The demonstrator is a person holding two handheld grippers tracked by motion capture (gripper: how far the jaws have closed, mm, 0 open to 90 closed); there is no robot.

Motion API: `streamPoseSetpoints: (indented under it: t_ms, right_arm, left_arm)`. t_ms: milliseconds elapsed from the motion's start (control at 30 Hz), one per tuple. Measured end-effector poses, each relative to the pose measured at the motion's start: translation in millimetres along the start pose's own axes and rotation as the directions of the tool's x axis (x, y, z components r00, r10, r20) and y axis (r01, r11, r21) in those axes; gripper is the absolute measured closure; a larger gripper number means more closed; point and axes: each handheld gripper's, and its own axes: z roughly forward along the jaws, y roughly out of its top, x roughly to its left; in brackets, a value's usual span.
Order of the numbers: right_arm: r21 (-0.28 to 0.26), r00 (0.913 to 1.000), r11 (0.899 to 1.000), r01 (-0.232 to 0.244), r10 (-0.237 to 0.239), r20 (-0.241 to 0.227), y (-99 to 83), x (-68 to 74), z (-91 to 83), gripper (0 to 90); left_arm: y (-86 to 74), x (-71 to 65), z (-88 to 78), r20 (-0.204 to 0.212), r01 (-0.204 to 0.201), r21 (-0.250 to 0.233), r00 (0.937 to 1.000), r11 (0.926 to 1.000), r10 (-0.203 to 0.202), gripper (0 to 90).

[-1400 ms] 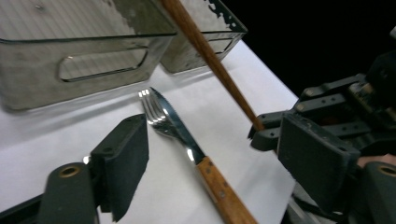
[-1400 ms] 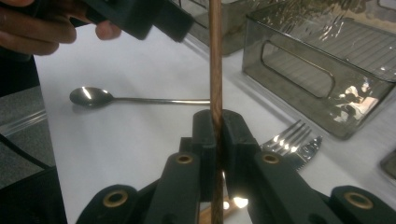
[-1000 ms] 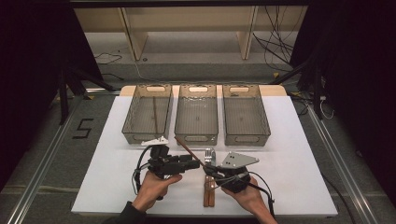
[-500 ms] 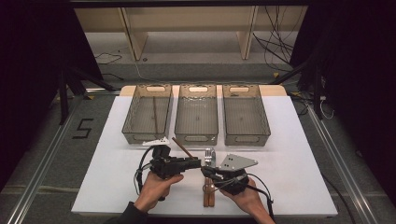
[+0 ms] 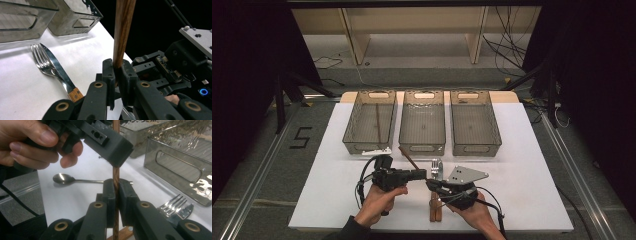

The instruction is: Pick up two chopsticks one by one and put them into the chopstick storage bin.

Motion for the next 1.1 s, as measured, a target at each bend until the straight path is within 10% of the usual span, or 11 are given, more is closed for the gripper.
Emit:
streamPoseSetpoints:
  t_ms: [567,1100]
  right_arm:
    - [-0.031,0.9972,0.998,-0.063,0.064,0.038,-6.9,-17.4,-29.1,40.0]
    - [-0.067,0.9816,0.991,-0.116,0.125,0.144,-32.1,-34.1,-71.5,32.6]
  left_arm:
    - [26.3,8.8,-40.2,-0.028,-0.043,-0.041,0.9987,0.9982,0.042,84.3]
    - [88.8,16.2,-96.9,-0.132,-0.106,-0.071,0.9865,0.9918,0.096,84.2]
